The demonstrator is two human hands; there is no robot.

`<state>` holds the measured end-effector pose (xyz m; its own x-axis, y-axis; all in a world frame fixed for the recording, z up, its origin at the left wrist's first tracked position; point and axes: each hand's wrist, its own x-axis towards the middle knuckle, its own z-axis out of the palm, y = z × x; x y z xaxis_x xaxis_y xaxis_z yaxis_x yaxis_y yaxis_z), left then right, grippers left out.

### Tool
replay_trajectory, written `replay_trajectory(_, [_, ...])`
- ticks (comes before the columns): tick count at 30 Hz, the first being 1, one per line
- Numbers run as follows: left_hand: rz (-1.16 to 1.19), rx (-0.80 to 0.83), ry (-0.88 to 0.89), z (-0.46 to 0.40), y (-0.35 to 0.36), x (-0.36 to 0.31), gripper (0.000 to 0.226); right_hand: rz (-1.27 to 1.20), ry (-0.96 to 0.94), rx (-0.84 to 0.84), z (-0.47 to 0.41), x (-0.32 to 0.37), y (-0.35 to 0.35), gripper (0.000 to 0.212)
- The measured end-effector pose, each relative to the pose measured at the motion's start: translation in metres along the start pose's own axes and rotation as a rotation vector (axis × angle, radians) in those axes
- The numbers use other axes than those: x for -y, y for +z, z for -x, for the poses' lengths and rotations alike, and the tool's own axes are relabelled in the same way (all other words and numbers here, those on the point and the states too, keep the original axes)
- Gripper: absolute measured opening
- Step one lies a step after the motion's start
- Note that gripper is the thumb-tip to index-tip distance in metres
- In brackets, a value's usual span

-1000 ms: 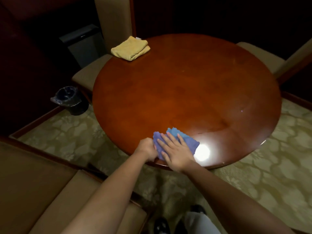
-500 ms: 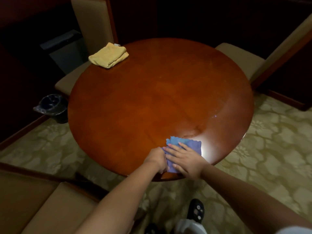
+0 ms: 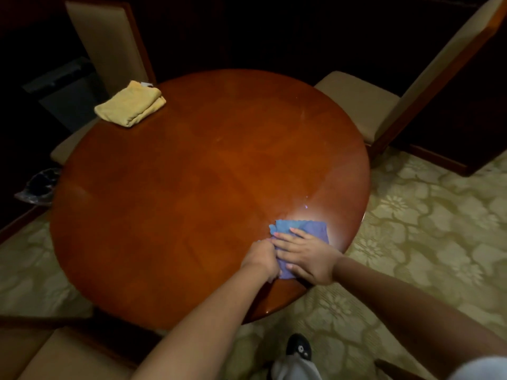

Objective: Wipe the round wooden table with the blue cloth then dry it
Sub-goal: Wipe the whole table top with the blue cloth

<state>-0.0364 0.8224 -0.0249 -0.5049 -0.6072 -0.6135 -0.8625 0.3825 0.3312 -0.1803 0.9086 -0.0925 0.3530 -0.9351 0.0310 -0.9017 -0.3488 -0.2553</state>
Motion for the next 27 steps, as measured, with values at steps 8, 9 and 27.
replay_trajectory(8, [0.002, -0.048, -0.026, -0.046, -0.018, -0.051, 0.028, 0.05, 0.162, -0.103, 0.001, -0.06, -0.016, 0.051])
replay_trajectory(9, [0.0, -0.058, -0.027, -0.052, -0.022, -0.058, 0.028, 0.065, 0.179, -0.119, 0.0, -0.067, -0.017, 0.051])
replay_trajectory(27, [-0.002, -0.074, -0.025, -0.143, -0.061, -0.138, 0.027, 0.094, 0.355, -0.108, -0.005, -0.172, -0.046, 0.052])
